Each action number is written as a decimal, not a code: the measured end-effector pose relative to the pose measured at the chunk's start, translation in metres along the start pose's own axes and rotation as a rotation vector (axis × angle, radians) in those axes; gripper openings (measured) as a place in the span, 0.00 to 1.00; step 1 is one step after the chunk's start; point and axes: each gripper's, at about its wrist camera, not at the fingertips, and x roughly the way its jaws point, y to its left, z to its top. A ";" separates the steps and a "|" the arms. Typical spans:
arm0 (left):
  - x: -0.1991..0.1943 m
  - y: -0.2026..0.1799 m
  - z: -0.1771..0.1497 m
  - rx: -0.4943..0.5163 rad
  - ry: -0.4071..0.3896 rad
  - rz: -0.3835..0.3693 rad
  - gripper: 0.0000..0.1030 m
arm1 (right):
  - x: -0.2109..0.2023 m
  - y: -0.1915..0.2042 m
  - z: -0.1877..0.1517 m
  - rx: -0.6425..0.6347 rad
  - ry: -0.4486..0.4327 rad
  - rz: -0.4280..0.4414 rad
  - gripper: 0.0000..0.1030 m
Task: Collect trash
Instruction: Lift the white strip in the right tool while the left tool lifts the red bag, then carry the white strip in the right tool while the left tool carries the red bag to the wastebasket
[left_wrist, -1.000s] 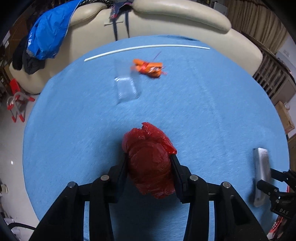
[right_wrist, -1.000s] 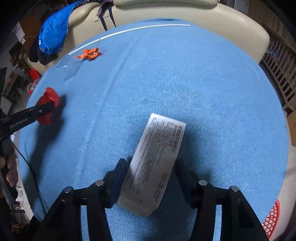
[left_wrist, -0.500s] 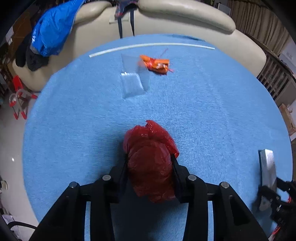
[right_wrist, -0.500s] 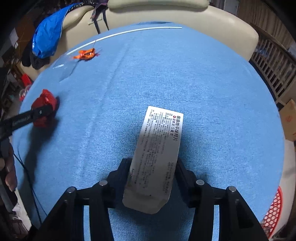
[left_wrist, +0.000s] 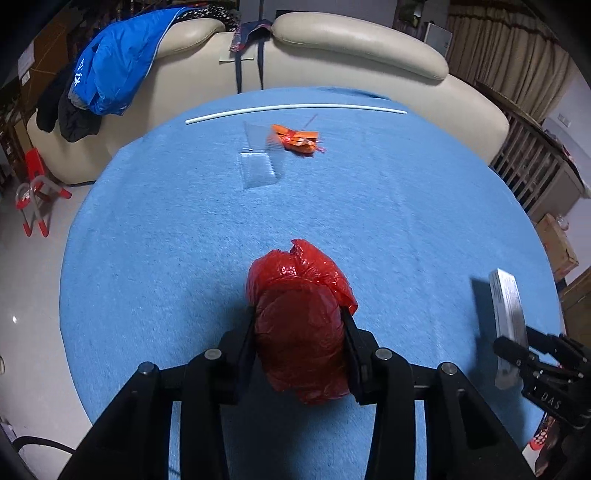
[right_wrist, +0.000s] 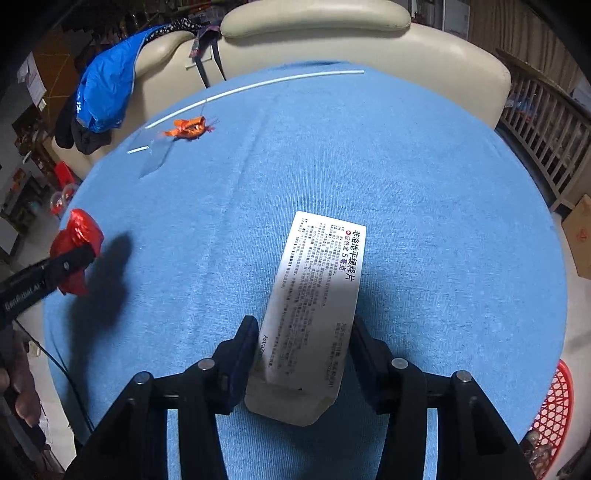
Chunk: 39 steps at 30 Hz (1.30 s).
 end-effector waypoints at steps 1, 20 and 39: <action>-0.003 -0.001 -0.002 0.002 -0.003 -0.001 0.42 | -0.005 -0.001 -0.002 0.005 -0.009 0.003 0.51; -0.037 -0.042 -0.024 0.086 -0.048 -0.064 0.42 | -0.045 -0.024 -0.023 0.104 -0.089 0.023 0.51; -0.032 -0.098 -0.032 0.211 -0.024 -0.100 0.42 | -0.067 -0.082 -0.062 0.283 -0.142 -0.008 0.51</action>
